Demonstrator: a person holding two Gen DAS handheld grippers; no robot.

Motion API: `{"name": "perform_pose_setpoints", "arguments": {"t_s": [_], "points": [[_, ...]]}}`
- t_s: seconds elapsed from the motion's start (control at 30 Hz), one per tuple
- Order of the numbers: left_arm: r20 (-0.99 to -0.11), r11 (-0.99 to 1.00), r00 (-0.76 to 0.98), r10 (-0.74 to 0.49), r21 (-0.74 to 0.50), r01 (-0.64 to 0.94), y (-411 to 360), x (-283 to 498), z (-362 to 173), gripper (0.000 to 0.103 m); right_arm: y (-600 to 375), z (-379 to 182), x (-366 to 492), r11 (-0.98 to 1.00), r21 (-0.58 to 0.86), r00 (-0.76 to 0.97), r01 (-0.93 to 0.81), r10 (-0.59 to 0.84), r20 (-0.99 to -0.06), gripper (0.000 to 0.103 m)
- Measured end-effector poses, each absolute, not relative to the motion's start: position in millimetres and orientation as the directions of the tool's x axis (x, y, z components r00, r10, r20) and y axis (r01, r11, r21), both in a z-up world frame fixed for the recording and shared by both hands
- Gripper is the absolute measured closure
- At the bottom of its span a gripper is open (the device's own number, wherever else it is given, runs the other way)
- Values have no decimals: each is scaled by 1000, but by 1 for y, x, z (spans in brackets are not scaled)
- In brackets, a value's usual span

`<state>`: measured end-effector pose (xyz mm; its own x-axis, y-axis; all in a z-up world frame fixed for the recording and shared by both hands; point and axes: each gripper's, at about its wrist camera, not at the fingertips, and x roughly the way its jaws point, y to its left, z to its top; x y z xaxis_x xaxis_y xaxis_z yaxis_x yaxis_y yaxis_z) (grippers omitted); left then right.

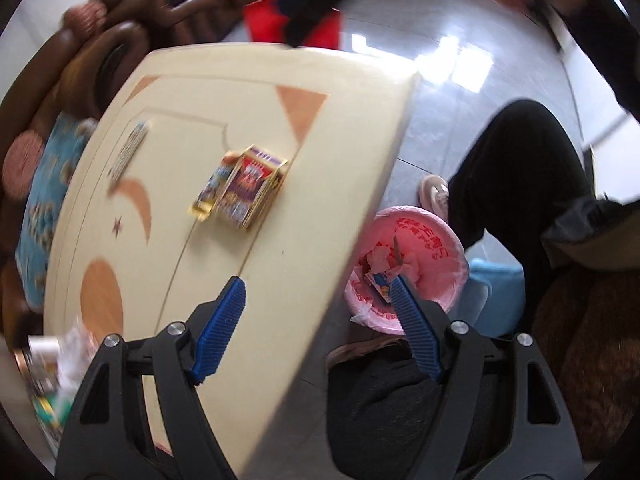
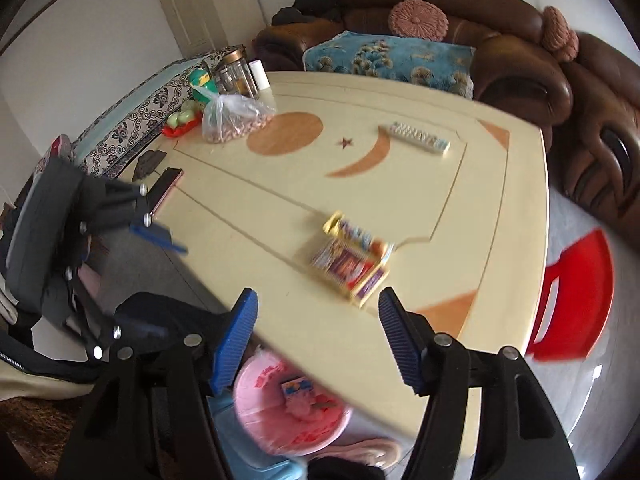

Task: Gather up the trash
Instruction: 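Move right tool toward yellow snack bar while left tool approaches playing-card box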

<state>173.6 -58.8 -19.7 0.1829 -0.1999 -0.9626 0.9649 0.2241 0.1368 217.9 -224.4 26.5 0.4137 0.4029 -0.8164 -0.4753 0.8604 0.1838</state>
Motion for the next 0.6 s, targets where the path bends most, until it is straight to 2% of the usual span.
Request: {"name": "perform_pose_setpoints", "arguments": {"t_s": [0.23,0.6], "points": [[-968,156,83,-239,46,987,-83,214,-21,29,-222,19,278,833,161,355,-529,389,-850,41],[-981,130,-9,-194,-35,991,-115,276,-68,29,-198,-54,353,768,143,206,-624,339,-918,41]]}}
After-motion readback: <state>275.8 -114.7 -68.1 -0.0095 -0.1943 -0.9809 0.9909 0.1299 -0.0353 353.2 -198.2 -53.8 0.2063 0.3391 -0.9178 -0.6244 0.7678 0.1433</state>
